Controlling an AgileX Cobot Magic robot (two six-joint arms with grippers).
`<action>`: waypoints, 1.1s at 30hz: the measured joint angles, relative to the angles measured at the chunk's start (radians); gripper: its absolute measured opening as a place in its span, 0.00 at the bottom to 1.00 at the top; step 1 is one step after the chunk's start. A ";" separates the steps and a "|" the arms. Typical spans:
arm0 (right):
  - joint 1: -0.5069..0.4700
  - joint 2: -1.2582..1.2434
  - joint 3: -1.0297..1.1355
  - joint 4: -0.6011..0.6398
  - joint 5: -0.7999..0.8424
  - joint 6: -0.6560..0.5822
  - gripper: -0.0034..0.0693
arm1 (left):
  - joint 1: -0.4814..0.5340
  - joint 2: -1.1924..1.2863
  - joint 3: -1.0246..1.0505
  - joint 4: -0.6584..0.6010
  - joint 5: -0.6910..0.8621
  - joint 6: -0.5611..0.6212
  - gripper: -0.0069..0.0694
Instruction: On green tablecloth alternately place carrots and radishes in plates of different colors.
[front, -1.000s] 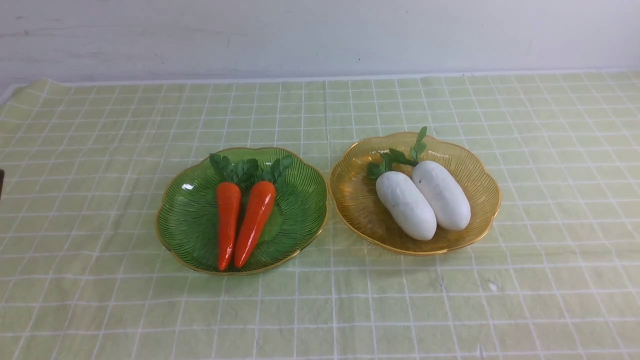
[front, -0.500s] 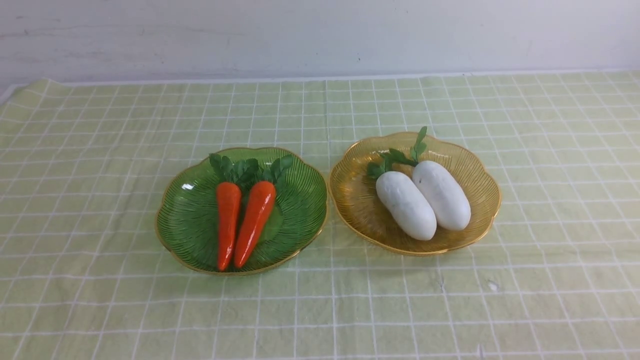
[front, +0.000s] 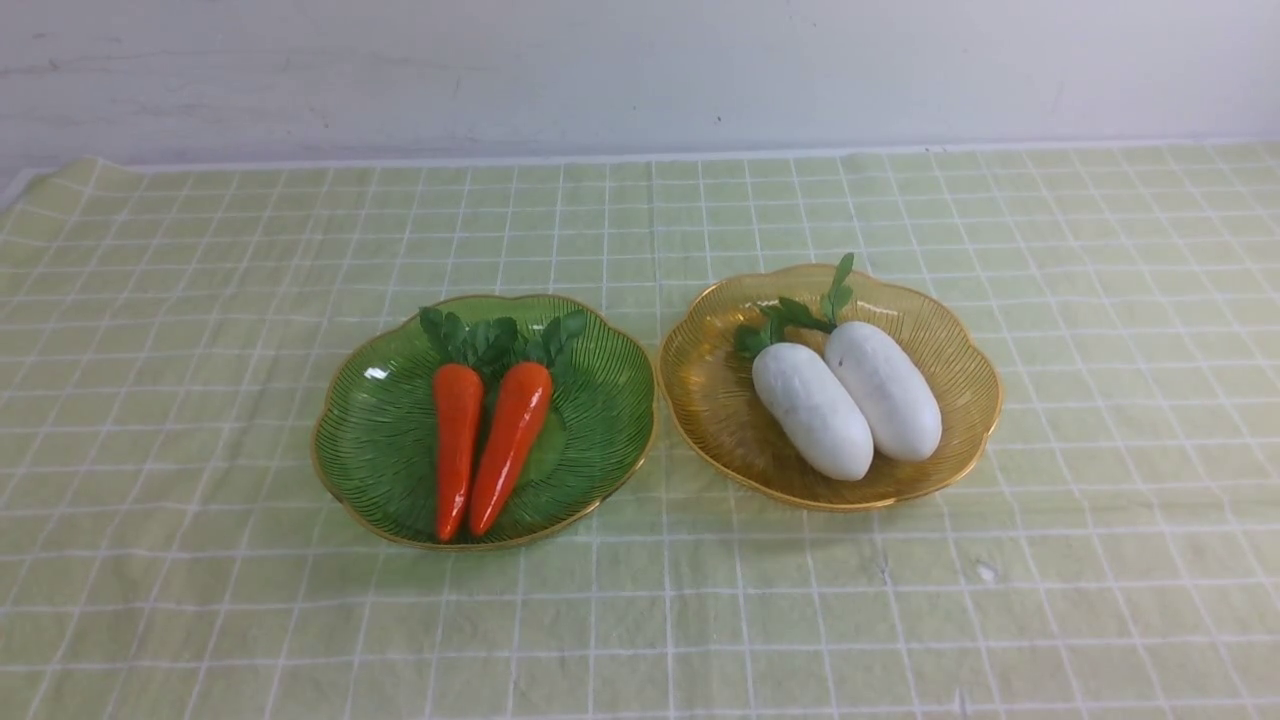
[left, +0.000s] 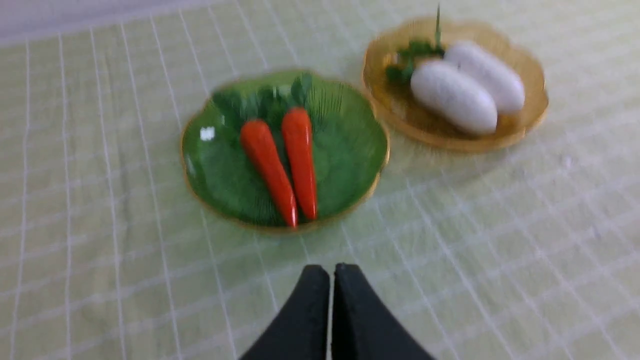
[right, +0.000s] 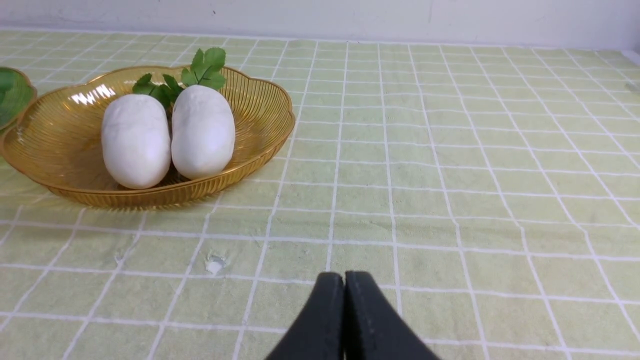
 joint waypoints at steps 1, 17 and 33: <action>0.000 0.000 0.000 0.000 0.000 0.000 0.03 | 0.000 -0.065 0.085 -0.008 -0.181 0.000 0.08; 0.000 0.000 0.000 0.000 0.000 0.001 0.03 | 0.000 -0.261 0.592 -0.028 -0.851 -0.001 0.08; 0.000 0.000 0.000 0.000 0.000 0.001 0.03 | 0.000 -0.261 0.811 0.207 -0.797 -0.154 0.08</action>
